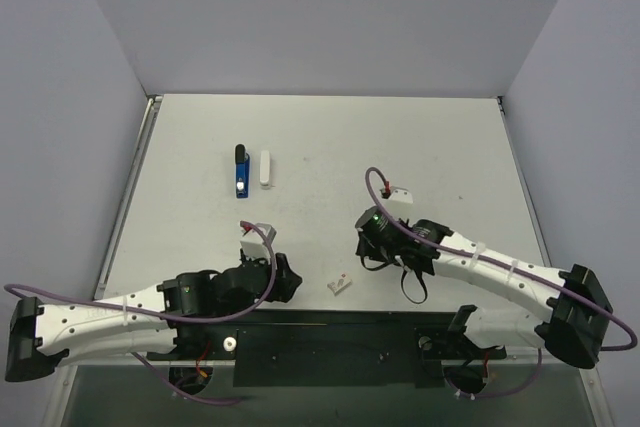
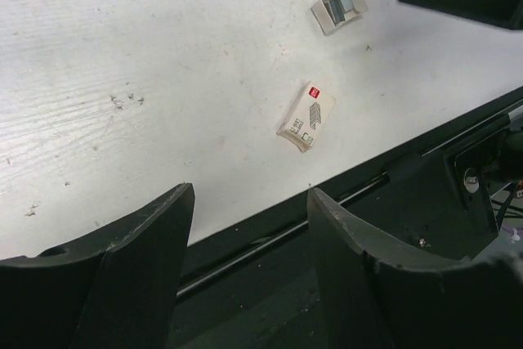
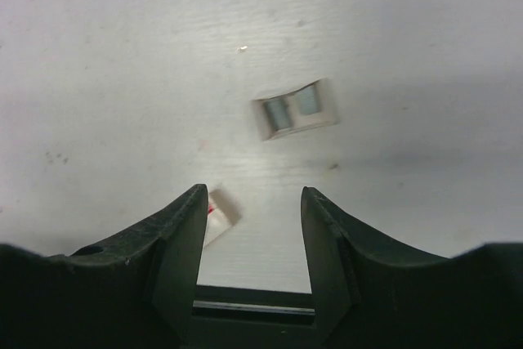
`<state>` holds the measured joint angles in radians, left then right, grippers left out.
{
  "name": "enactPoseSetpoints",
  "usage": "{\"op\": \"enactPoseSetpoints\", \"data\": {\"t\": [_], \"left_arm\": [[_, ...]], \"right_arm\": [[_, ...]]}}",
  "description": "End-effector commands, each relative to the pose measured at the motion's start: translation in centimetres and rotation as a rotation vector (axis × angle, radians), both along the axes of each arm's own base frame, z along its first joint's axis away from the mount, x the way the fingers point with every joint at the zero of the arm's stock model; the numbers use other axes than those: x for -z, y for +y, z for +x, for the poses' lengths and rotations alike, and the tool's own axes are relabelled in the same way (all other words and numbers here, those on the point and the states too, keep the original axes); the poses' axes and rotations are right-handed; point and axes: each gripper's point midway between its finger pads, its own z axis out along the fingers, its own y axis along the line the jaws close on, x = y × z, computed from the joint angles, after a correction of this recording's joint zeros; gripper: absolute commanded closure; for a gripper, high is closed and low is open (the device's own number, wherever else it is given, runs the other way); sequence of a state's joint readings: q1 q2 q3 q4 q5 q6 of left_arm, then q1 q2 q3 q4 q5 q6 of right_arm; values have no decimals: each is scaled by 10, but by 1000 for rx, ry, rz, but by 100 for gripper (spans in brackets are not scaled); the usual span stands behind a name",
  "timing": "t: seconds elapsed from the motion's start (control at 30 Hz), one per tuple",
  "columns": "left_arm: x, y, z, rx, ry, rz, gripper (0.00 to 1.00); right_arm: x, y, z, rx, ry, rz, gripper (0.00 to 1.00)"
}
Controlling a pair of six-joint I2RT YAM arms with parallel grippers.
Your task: Unload the staples from the stapler
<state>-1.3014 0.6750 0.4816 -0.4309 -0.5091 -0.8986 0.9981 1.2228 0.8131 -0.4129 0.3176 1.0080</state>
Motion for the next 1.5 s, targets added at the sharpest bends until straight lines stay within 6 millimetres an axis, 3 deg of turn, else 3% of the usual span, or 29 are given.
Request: {"op": "enactPoseSetpoints", "data": {"t": [0.0, 0.07, 0.1, 0.2, 0.27, 0.6, 0.83, 1.47], "left_arm": [[-6, -24, -2, 38, 11, -62, 35], [4, -31, -4, 55, 30, -43, 48], [9, -32, -5, 61, 40, -33, 60], [23, -41, -4, 63, 61, -16, 76], [32, -47, -3, 67, 80, -5, 100], [67, -63, -1, 89, 175, 21, 100], [72, -82, -6, 131, 213, -20, 100], [87, -89, -8, 135, 250, -13, 100]], "right_arm": [[10, -61, 6, 23, 6, -164, 55], [10, -76, 12, 49, 7, -174, 56], [11, -85, 16, 76, 10, -178, 57], [18, -92, 20, 71, 42, -160, 58], [23, -89, 23, 54, 50, -138, 60], [48, -73, 30, -15, 105, -97, 66], [57, -64, 35, -54, 118, -77, 67], [76, -61, 44, -54, 160, -92, 77]]}}
